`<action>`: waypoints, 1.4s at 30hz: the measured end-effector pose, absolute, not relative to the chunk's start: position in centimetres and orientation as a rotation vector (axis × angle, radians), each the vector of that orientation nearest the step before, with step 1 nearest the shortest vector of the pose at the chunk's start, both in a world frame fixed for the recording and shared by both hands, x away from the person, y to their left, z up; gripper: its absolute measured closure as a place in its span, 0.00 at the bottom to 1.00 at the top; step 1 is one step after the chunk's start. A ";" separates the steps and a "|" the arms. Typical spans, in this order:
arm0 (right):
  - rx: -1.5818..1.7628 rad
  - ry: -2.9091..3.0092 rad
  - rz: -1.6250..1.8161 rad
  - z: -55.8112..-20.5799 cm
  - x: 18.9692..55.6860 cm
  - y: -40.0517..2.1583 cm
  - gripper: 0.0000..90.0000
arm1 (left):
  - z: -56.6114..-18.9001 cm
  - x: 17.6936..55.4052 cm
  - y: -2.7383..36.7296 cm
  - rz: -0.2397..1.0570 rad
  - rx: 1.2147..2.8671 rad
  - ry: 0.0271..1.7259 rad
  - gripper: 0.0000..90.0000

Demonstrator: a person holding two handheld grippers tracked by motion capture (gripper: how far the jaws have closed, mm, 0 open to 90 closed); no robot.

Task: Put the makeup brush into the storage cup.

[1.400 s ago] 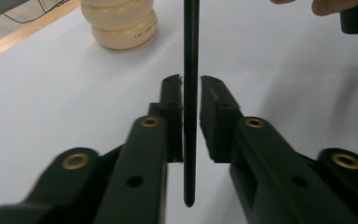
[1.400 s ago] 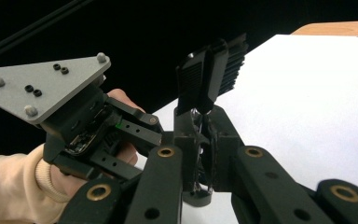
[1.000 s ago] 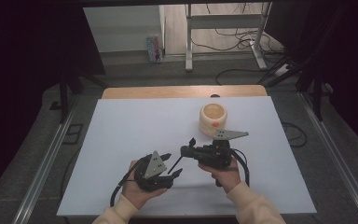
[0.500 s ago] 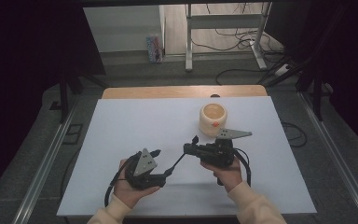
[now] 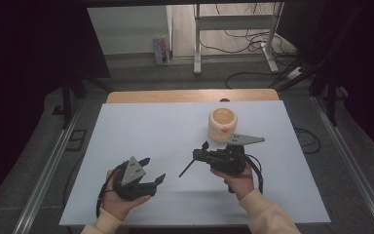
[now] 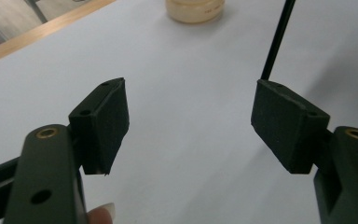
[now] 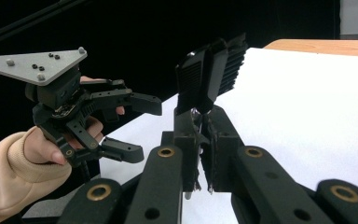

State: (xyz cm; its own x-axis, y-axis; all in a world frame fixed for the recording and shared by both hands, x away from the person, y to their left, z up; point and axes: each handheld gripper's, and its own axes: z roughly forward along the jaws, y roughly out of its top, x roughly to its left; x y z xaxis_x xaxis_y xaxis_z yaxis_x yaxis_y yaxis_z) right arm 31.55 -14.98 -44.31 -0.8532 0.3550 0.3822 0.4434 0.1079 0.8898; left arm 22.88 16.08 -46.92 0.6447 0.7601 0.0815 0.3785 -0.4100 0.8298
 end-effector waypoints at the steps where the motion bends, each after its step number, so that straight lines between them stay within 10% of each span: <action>1: -0.826 -2.284 -1.879 -44.3 31.5 -15.0 0.94 | -47.0 22.8 16.3 0.582 2.030 0.894 0.31; 42: -0.869 -2.276 -1.960 -43.2 32.0 -16.5 0.94 | -48.1 21.5 20.0 0.595 2.044 0.993 0.30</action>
